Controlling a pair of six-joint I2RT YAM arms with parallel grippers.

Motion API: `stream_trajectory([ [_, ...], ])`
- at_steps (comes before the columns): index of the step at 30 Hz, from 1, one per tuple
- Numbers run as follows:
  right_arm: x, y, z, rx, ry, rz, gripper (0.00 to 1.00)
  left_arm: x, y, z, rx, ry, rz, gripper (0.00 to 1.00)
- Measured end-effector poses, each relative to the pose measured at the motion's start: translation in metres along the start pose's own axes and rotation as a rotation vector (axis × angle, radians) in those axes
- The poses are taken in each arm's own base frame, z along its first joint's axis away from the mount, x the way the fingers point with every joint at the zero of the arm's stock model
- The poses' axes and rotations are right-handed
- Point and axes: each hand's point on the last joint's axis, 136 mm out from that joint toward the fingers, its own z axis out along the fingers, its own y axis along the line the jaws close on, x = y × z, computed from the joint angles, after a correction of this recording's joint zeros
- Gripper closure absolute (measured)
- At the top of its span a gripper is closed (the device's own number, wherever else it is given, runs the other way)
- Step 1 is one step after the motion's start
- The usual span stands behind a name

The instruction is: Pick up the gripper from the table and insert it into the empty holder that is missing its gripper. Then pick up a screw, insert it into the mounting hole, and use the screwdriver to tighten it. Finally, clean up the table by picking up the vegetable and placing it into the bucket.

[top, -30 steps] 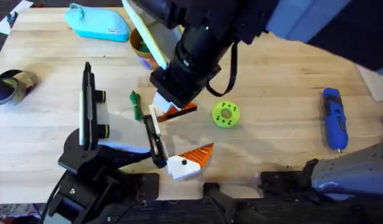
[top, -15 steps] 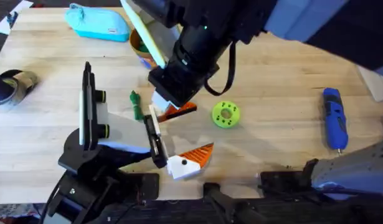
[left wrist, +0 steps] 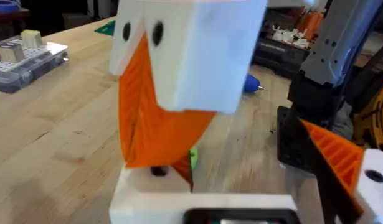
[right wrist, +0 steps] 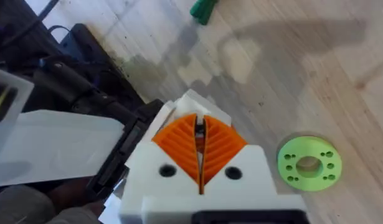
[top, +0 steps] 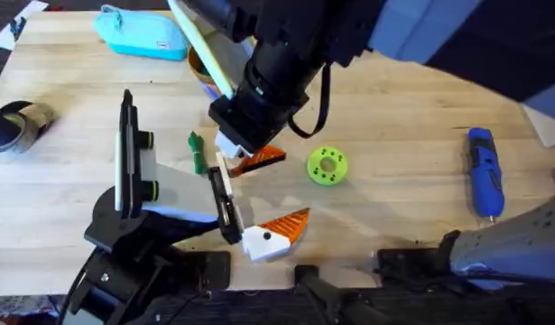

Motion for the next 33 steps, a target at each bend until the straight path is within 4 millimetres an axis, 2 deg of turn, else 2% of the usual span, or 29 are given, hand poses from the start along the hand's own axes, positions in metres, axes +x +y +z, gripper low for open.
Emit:
stream_trajectory([
  [8,0.000,0.000,0.000,0.000,-0.002,-0.001,0.986,0.000,0.000,0.000,0.000,0.000,0.000,0.010],
  [14,-0.001,-0.001,0.000,0.006,-0.003,-0.008,0.779,0.000,0.000,0.000,0.000,0.000,0.001,0.010],
  [18,-0.001,-0.001,0.000,0.008,-0.006,-0.011,0.499,0.000,0.000,0.000,0.001,0.000,0.000,0.010],
  [24,-0.002,-0.003,0.000,0.015,-0.008,-0.011,0.309,0.000,0.000,0.000,0.000,0.000,0.001,0.010],
  [27,-0.002,-0.004,-0.004,0.018,-0.016,-0.008,0.176,0.000,0.000,0.000,0.000,0.000,0.001,0.010],
  [29,-0.002,-0.004,-0.010,0.017,-0.031,-0.009,0.044,0.000,0.000,0.000,0.000,0.000,0.003,0.010],
  [33,-0.003,-0.006,-0.027,0.016,-0.076,-0.006,0.006,0.000,0.000,0.000,0.001,0.000,0.004,0.010],
])
